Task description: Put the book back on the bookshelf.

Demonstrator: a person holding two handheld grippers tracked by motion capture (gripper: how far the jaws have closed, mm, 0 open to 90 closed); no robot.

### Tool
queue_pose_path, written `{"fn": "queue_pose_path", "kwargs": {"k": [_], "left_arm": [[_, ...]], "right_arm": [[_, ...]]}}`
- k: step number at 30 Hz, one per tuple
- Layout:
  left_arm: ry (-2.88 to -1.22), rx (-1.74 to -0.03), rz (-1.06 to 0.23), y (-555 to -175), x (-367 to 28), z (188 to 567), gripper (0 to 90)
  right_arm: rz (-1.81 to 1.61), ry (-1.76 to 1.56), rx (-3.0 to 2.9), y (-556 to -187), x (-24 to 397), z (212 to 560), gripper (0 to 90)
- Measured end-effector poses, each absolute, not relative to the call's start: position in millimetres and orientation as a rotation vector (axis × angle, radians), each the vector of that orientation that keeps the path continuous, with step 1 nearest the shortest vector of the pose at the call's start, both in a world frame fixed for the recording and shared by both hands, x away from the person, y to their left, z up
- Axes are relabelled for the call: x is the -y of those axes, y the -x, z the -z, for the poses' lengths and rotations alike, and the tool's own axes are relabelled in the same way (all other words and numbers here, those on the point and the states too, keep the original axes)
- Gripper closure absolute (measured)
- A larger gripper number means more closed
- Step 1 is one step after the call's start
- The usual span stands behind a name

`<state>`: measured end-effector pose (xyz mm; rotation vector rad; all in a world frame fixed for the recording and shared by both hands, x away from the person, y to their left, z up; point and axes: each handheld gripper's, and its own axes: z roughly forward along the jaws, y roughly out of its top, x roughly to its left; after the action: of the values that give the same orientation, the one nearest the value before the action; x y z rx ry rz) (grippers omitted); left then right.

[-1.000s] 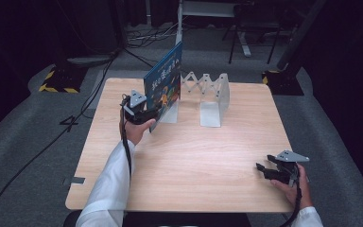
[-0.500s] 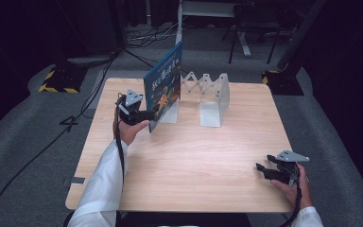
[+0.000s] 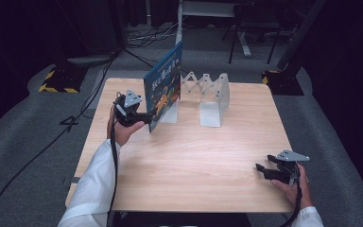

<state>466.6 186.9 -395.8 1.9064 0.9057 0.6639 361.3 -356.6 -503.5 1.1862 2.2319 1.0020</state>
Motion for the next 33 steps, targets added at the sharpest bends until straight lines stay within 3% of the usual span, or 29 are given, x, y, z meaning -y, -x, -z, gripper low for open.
{"fn": "queue_pose_path", "kwargs": {"k": [11,33], "left_arm": [[-2.041,-0.831,-0.634,-440.9,-200.4,395.9,17.1],[-2.291,-0.772,-0.610,-389.3,-214.8,434.0,16.8]], "right_arm": [[-1.003,-1.199,-2.275,-363.7,356.7,504.3,17.3],[-0.989,-1.211,-2.267,-356.8,353.5,504.6,15.2]]}}
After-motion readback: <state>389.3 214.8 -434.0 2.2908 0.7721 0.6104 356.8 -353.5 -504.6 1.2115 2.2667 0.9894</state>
